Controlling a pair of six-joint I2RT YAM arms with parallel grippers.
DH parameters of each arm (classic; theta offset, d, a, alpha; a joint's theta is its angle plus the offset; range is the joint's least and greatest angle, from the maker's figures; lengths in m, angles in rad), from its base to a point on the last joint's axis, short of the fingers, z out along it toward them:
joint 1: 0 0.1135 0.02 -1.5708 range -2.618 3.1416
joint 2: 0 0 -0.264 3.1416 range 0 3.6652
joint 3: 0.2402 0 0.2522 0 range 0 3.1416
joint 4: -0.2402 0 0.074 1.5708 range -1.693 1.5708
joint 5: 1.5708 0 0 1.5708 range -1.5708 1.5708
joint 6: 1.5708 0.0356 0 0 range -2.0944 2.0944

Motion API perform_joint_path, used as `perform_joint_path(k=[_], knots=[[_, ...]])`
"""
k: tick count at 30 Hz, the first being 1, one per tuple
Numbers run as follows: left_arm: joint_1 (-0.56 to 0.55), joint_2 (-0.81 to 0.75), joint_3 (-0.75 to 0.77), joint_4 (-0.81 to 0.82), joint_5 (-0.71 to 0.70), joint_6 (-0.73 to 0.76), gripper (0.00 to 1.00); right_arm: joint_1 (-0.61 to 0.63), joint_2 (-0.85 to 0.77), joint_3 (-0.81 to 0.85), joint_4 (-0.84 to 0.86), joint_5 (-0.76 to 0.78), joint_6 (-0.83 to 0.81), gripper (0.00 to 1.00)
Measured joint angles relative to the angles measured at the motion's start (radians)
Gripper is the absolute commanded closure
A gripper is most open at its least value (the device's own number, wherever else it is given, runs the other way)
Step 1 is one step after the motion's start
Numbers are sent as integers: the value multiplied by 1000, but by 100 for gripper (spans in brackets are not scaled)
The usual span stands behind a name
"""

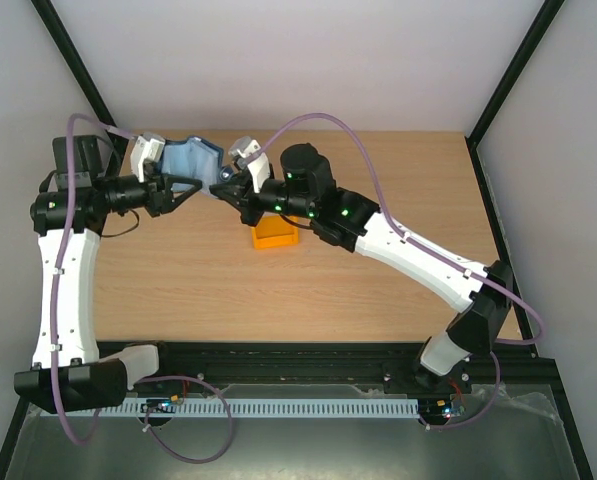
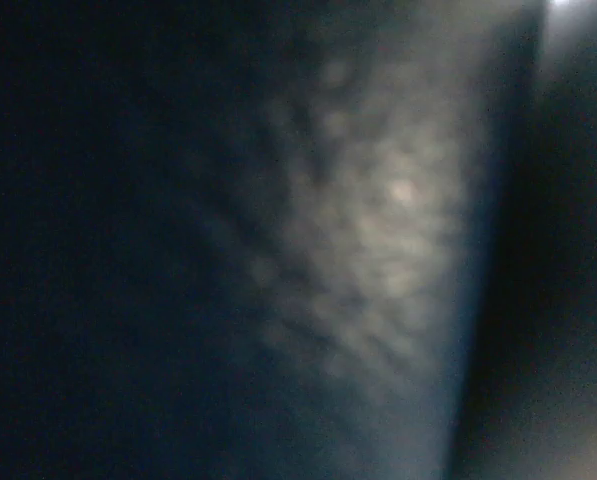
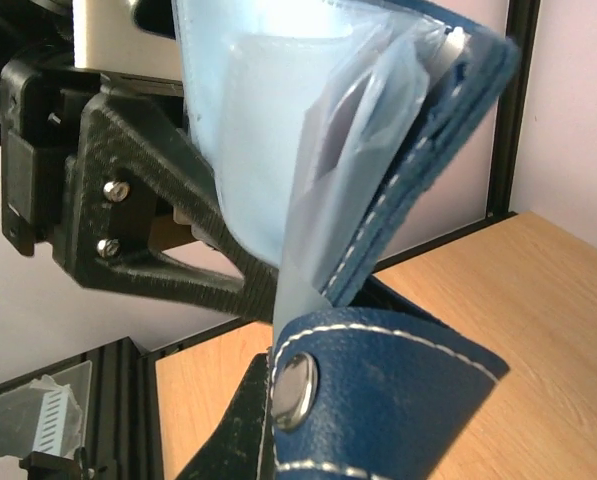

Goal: Take the credit cards out of the card holder
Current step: Remove the credit card from the card holder.

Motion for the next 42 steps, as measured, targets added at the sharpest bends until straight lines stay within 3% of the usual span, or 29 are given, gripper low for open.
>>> perform_joint_path(k=[4,8,10,12,15,17,24,32,42], knots=[[10,0,-7,22,-1,-15,97,-10,-12,-4,-7,-6,-17,98],[12,-4,-11,35,12,-17,98,-27,-26,-26,3,-22,-16,96],[11,-4,-14,33,25,-16,98,-33,-40,-55,32,-34,-7,76],[5,-4,-14,33,47,-10,98,-45,-63,-109,82,-59,12,70],[-3,-4,-14,23,67,2,98,-70,-94,-195,162,-101,60,68],[-7,-4,-14,16,84,13,98,-92,-105,-235,206,-127,98,62],[-6,-4,-14,-13,121,74,98,-113,-105,-245,260,-181,153,54],[-6,-4,-11,-63,135,146,98,-183,-104,-245,301,-250,192,32],[-7,-35,-13,-95,136,182,98,-209,-106,-246,314,-318,182,27]])
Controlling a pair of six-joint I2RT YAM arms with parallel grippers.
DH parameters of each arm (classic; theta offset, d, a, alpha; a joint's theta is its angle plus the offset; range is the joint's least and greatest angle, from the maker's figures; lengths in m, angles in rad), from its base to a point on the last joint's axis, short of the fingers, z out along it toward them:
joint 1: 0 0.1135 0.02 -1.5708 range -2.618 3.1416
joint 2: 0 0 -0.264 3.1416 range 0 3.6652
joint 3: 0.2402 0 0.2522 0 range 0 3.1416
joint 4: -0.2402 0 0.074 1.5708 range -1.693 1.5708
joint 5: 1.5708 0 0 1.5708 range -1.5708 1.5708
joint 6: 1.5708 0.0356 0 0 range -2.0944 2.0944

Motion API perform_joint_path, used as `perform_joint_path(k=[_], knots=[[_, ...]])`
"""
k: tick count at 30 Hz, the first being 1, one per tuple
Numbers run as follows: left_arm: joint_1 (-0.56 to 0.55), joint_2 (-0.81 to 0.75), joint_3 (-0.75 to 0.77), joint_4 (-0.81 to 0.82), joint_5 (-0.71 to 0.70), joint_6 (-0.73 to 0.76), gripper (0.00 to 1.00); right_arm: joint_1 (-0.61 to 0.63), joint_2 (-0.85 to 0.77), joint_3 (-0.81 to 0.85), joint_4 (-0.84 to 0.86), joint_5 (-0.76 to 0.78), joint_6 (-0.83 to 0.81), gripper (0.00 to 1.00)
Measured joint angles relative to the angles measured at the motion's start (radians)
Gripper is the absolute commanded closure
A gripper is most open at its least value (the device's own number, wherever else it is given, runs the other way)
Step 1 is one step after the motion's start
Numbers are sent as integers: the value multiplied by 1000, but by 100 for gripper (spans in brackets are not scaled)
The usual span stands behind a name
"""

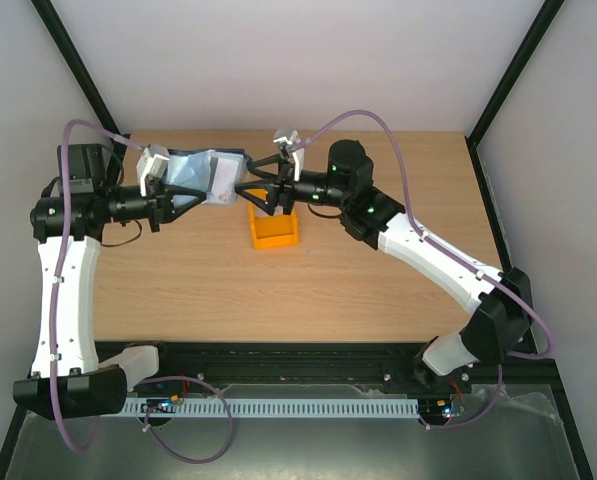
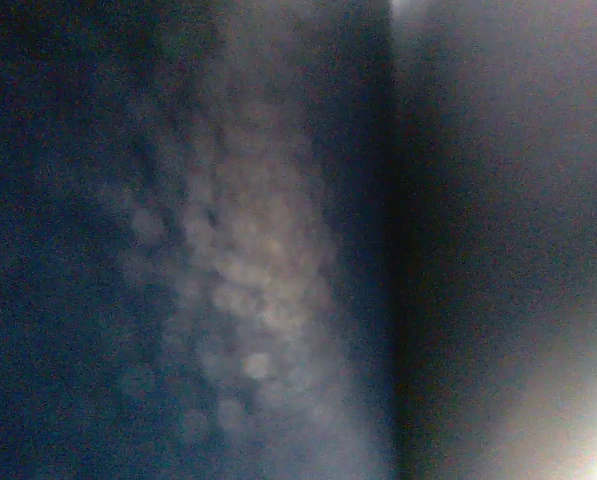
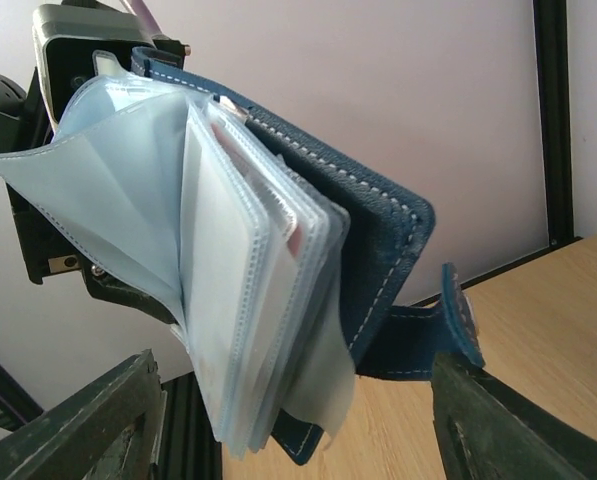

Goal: Take the credit cards out of the card holder
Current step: Remove the credit card from the card holder.

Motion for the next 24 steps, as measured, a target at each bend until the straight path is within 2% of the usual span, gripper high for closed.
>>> perform_joint_path(k=[6,10,13,17,24], knots=[[-10,2,23,-55,2,38,98,-24,-16,-32,47,-21,40,19],[-16,8,72,-107,10,80,98,-27,-26,-51,97,-23,86,20],[-17,14,97,-131,23,103,98,-27,-26,-53,134,-23,121,26],[-17,16,99,-151,29,121,98,-27,-26,-53,173,-24,158,44],[-17,21,99,-177,36,152,98,-27,-26,-54,188,-35,179,46]])
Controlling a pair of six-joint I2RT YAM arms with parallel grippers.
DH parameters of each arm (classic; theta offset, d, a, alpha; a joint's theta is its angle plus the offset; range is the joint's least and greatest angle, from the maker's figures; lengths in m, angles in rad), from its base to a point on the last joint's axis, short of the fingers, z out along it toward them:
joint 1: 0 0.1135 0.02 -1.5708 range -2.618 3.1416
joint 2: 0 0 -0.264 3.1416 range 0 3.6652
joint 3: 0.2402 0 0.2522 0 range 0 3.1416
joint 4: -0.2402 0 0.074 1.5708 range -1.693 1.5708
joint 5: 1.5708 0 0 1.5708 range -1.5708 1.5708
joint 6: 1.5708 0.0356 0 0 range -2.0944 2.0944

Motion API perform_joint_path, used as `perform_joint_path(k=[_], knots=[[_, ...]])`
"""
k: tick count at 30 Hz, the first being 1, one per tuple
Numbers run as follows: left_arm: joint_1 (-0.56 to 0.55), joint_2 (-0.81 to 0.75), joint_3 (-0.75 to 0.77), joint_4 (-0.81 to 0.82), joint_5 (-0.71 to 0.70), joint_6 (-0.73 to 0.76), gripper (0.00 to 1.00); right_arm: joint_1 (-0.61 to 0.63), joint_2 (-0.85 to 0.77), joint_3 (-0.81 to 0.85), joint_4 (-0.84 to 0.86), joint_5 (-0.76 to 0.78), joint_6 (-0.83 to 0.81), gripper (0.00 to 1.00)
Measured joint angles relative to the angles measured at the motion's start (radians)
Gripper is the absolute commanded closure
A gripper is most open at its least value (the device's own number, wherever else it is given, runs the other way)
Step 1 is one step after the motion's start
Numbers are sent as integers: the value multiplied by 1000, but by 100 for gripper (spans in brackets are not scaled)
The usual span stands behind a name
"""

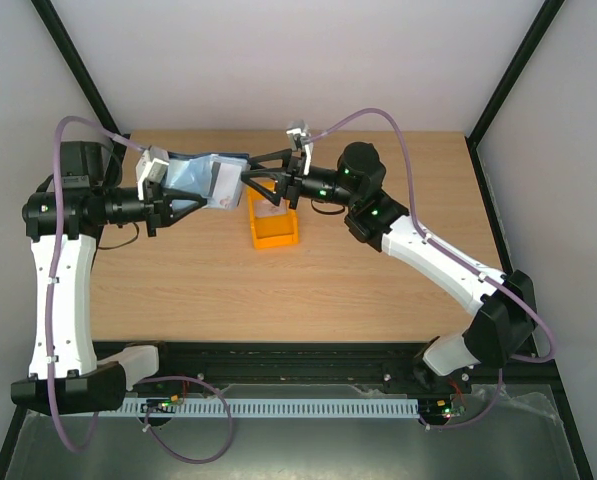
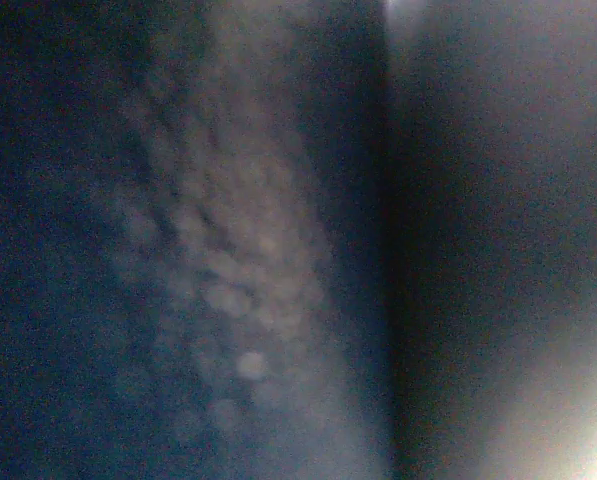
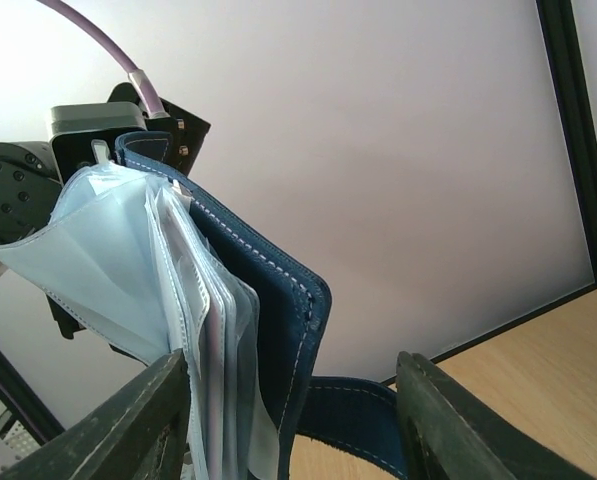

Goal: Take the credit cards out of the card holder
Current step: Remove the credit card from the card holder.

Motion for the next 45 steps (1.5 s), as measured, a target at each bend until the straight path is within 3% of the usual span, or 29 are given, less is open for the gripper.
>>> perform_joint_path(k=[4,8,20,26,29,34,36,40,43,45], knots=[[0,2,0,-8,6,10,98,1,4,0,-2,-1,1,53],[0,3,0,-18,7,19,98,2,11,0,-25,8,-27,54],[0,8,0,-23,11,27,98,20,32,6,-69,-23,-62,35],[0,7,-13,0,17,2,98,84,89,63,-77,-44,-64,37],[0,6,-27,11,19,-8,98,90,103,69,-63,-45,-42,48],[-1,4,-55,56,15,-47,95,96,112,69,-22,-37,10,88],[-1,4,-65,87,0,-73,81,100,112,69,-16,-33,21,98],[-1,3,-92,158,-43,-148,29,105,112,73,-40,-8,32,98],[-1,3,-111,208,-98,-205,8,109,112,111,-141,53,16,98],[-2,3,-117,241,-159,-253,1,115,114,163,-254,142,3,98]])
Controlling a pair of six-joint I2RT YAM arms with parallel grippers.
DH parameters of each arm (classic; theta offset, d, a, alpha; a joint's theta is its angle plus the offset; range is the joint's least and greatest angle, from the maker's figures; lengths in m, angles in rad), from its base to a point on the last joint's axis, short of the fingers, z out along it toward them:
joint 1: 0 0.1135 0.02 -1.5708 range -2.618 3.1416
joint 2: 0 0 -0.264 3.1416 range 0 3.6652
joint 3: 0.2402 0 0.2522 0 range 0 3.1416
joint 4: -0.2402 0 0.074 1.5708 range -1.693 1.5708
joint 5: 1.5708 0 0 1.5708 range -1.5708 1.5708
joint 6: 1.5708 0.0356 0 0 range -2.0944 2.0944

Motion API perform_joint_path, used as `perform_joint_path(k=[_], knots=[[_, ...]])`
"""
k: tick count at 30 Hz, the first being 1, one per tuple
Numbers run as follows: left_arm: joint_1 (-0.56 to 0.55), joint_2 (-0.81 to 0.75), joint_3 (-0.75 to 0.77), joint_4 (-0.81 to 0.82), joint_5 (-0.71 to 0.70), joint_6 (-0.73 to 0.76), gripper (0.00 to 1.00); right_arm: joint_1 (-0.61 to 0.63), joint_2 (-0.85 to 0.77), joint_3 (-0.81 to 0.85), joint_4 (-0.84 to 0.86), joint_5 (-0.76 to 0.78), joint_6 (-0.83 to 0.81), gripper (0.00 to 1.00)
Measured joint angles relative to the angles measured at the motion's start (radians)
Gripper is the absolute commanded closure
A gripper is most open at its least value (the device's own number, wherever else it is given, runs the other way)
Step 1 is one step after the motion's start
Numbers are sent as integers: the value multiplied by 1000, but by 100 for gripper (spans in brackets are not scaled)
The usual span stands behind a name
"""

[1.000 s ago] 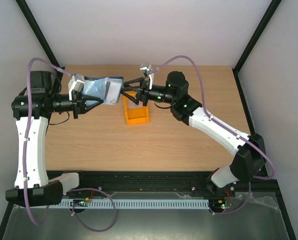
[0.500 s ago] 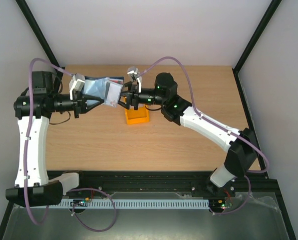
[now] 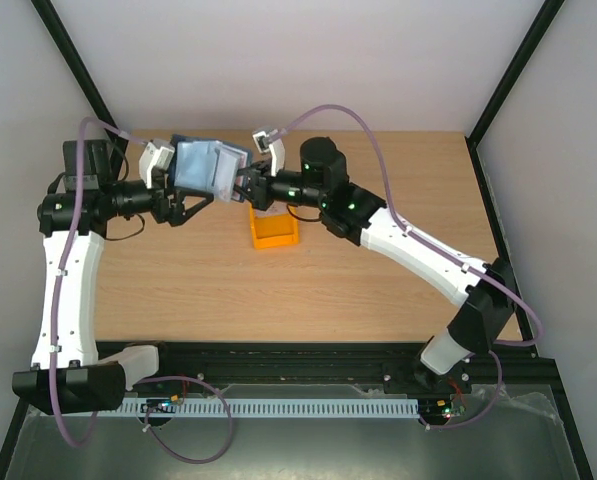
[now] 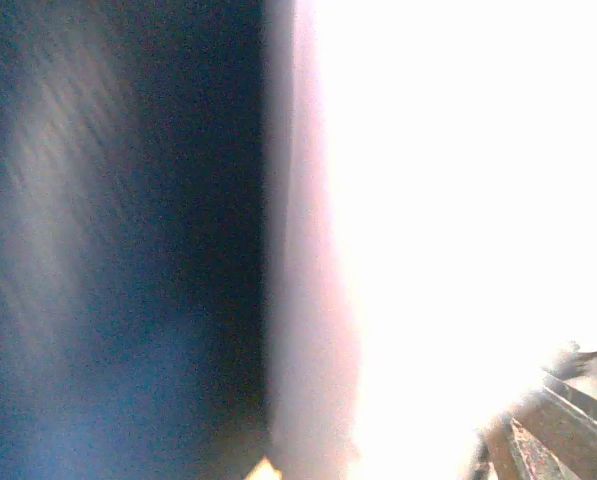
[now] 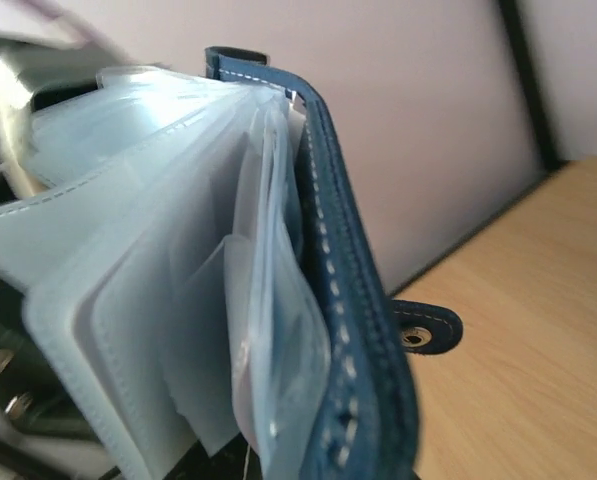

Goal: Take the credit cards out of the card holder
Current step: Remove the credit card from the card holder.

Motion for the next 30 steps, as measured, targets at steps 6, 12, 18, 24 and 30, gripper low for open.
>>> perform_joint_path(k=[6,12,18,24,30], knots=[[0,0,-35,103,-198,-85,1,31,84,294,-445,463,-14,98],[-10,0,-78,137,-274,-116,1,70,232,488,-772,778,-21,98],[-68,-8,-116,178,-302,-130,1,118,386,667,-964,825,-47,98],[-100,-9,-147,190,-373,-128,3,121,350,605,-923,620,-95,98],[-85,-11,-134,174,-425,-96,1,50,170,295,-702,290,-108,98]])
